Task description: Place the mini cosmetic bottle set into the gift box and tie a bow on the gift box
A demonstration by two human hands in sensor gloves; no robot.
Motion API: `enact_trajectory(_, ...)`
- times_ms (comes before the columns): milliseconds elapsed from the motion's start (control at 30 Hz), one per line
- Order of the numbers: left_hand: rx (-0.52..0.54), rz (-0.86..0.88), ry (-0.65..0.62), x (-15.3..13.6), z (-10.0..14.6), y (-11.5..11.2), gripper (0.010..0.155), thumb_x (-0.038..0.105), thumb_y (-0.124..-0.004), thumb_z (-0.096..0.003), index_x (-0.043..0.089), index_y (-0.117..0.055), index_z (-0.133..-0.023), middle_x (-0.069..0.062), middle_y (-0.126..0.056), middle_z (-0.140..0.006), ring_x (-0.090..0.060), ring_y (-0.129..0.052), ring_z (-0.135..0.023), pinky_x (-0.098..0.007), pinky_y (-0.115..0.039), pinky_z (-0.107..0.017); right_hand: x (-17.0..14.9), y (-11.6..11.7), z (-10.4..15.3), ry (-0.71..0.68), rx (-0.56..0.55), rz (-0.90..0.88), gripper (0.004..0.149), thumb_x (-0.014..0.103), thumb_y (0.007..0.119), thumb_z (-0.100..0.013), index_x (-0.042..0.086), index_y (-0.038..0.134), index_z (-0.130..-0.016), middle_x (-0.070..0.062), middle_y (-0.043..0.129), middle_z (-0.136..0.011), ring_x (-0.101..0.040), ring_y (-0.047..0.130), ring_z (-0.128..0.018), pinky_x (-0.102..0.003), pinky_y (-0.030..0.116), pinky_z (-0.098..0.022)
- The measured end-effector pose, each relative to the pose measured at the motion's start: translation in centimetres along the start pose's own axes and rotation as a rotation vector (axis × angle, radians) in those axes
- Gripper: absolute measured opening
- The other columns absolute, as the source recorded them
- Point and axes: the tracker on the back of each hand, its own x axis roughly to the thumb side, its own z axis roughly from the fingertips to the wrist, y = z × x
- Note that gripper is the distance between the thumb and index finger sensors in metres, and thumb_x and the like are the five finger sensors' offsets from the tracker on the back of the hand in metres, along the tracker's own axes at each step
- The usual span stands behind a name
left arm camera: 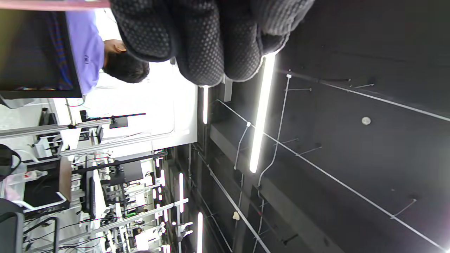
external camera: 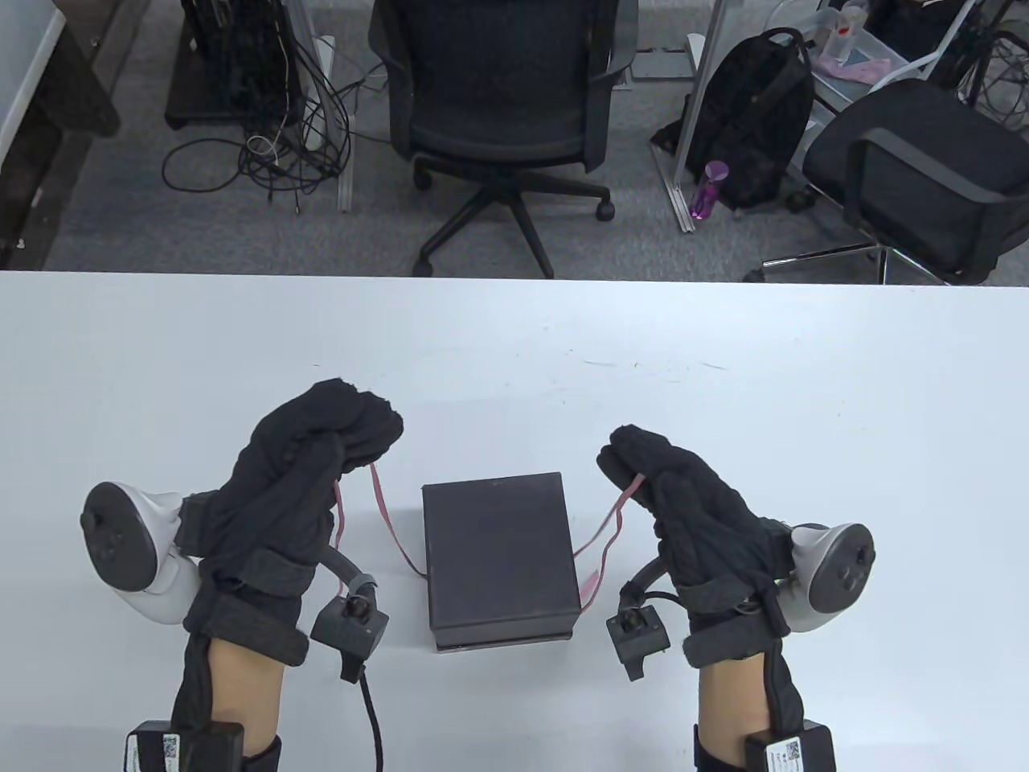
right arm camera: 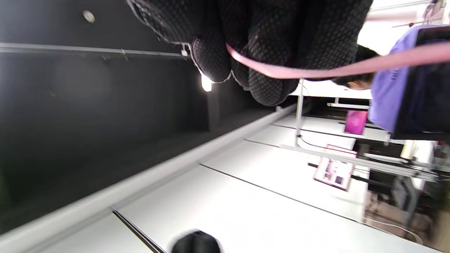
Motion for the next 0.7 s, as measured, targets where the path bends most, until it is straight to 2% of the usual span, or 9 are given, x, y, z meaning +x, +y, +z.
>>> enact_trajectory(133,0.011,-0.021,0.019,-1.2,0.2,-0.4,0.045,0.036,-0.067,-0.0604,0.027,-0.071,-0.104,0.006,-0.087,-0.096,-0.02,-0.098,-0.087,-0.042,-0.084,-0.069,2.2,0.7,-0.8,-0.073,0.002,0.006,0.045,0.027,0.065,-0.06,0.003,0.074,-0.097,-0.028,0.076,-0.095,-0.04,0.088,-0.081,-0.054,0.076,-0.062)
enact_trajectory(233,-0.006,-0.027,0.007,-0.5,-0.3,-0.8,0.045,0.036,-0.066,-0.0608,0.028,-0.069,-0.105,0.006,-0.086,-0.097,-0.02,-0.096,-0.089,-0.042,-0.083,-0.071,3.1,1.2,-0.8,-0.113,0.013,0.05,0.045,0.027,0.065,-0.06,0.003,0.074,-0.097,-0.028,0.077,-0.094,-0.04,0.088,-0.081,-0.054,0.076,-0.062)
enact_trajectory(400,0.009,-0.031,-0.067,0.9,-1.0,-1.4,0.045,0.037,-0.065,-0.0608,0.031,-0.067,-0.105,0.006,-0.084,-0.1,-0.019,-0.094,-0.092,-0.041,-0.081,-0.073,2.7,1.6,-0.8,-0.096,0.047,0.123,0.045,0.027,0.065,-0.06,0.003,0.075,-0.097,-0.028,0.077,-0.095,-0.04,0.088,-0.081,-0.054,0.076,-0.062)
enact_trajectory(700,-0.029,-0.047,-0.058,-0.2,-0.9,-3.0,0.044,0.036,-0.066,-0.0606,0.03,-0.069,-0.104,0.006,-0.084,-0.1,-0.02,-0.094,-0.093,-0.042,-0.08,-0.073,2.8,1.6,-1.2,-0.093,0.039,0.107,0.045,0.027,0.065,-0.06,0.003,0.075,-0.096,-0.028,0.077,-0.095,-0.04,0.088,-0.081,-0.054,0.076,-0.062)
